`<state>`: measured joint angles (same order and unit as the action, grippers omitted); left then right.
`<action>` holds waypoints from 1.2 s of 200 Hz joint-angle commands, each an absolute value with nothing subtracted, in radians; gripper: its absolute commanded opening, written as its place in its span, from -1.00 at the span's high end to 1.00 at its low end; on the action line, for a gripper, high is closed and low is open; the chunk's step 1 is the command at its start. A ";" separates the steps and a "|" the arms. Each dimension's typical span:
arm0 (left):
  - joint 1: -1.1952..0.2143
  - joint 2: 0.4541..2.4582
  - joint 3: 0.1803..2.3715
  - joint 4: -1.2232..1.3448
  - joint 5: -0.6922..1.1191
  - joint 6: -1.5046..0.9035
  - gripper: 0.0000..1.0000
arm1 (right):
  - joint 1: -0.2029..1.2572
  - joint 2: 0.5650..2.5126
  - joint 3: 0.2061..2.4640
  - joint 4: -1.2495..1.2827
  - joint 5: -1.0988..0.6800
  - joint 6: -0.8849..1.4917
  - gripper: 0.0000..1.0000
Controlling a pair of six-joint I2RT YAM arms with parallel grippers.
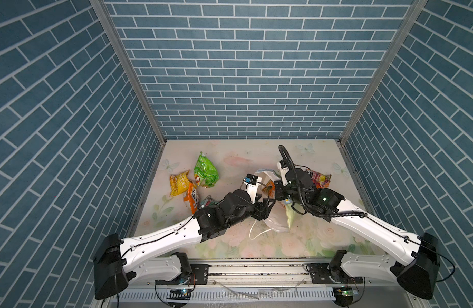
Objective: Take the snacks out of the paper bag
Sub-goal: Pick up the snack from the paper bag.
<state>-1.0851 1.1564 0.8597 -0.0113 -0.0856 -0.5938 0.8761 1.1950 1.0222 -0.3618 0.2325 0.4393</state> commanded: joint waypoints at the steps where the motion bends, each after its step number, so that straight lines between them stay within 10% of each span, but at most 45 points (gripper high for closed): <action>1: -1.090 1.178 0.885 0.008 -0.089 -0.595 -0.34 | 0.872 1.166 1.063 -0.388 0.226 0.416 1.00; 240: -1.060 1.384 0.854 0.169 -0.085 -0.638 -0.54 | 0.870 1.150 1.088 -0.462 0.265 0.296 1.00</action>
<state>-1.0698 1.3808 0.8654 0.1127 -0.0868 -0.6422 0.8742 1.1740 1.0657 -0.4629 0.2405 0.3058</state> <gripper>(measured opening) 0.740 0.052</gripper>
